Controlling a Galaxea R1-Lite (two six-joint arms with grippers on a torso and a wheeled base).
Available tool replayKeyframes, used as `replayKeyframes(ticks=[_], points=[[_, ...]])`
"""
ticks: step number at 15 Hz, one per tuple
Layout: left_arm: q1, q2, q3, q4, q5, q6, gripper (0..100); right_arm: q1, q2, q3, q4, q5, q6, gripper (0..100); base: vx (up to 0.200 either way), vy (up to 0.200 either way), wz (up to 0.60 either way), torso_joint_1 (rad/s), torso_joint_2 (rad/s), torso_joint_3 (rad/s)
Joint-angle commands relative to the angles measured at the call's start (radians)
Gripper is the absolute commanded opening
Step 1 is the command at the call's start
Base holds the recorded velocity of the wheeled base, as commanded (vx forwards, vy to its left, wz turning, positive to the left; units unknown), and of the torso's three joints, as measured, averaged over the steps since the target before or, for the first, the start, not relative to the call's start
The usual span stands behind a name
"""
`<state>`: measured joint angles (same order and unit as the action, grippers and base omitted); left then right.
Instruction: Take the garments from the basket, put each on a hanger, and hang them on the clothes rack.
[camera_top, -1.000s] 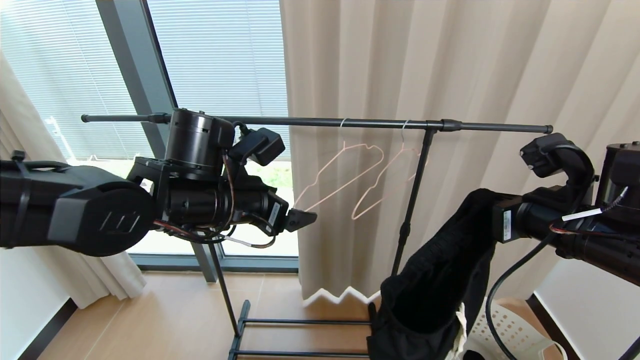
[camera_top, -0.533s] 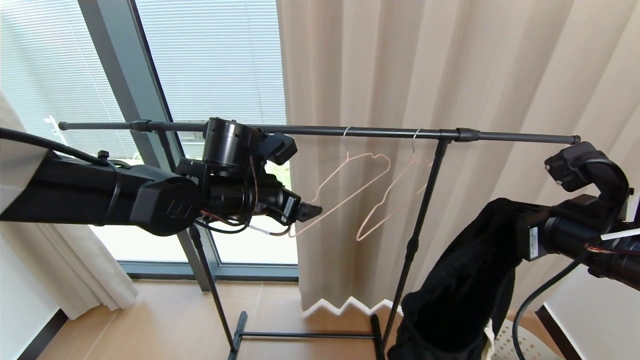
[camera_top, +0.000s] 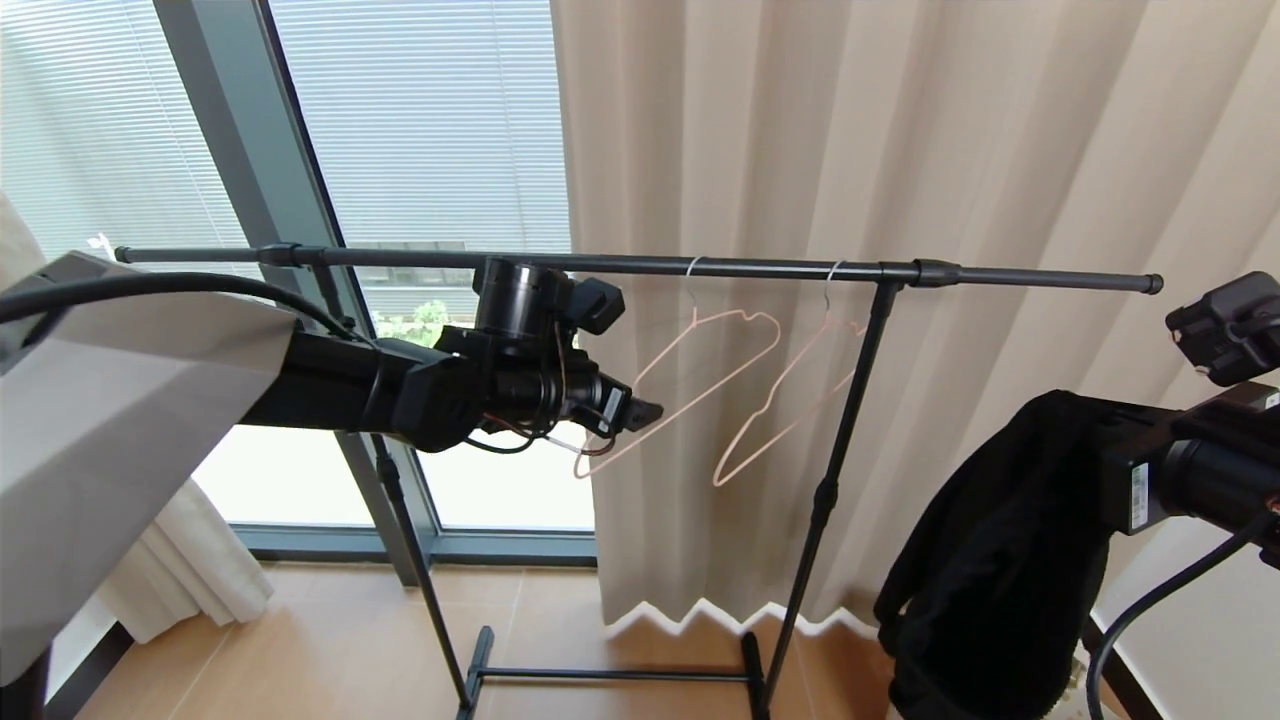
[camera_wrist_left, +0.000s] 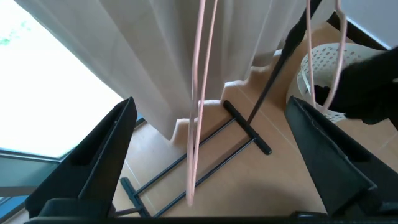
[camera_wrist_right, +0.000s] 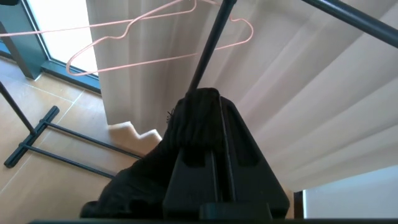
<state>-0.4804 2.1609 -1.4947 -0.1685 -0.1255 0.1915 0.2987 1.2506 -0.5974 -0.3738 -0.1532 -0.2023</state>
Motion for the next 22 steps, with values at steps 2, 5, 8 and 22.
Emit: replayKeyframes(ticks=[2, 5, 8, 22], points=[[0.002, 0.111, -0.096, -0.003, 0.017, 0.000, 100, 0.000, -0.007, -0.001, 0.000, 0.000, 0.000, 0, 0.000, 0.000, 0.00, 0.000, 0.00, 0.000], [0.002, 0.160, -0.162, -0.002, 0.017, -0.001, 100, 0.000, -0.004, 0.002, 0.000, 0.001, 0.001, 0, 0.000, 0.000, 0.00, 0.000, 0.00, 0.000], [0.003, 0.189, -0.187, -0.005, 0.015, -0.001, 100, 0.008, -0.004, 0.004, 0.000, 0.003, 0.001, 0, 0.000, 0.000, 0.00, 0.000, 0.00, 0.000], [-0.001, 0.254, -0.271, -0.002, 0.018, -0.033, 0, 0.017, -0.007, 0.007, -0.002, 0.003, 0.001, 0, 0.000, 0.000, 0.00, 0.000, 0.00, 0.000]])
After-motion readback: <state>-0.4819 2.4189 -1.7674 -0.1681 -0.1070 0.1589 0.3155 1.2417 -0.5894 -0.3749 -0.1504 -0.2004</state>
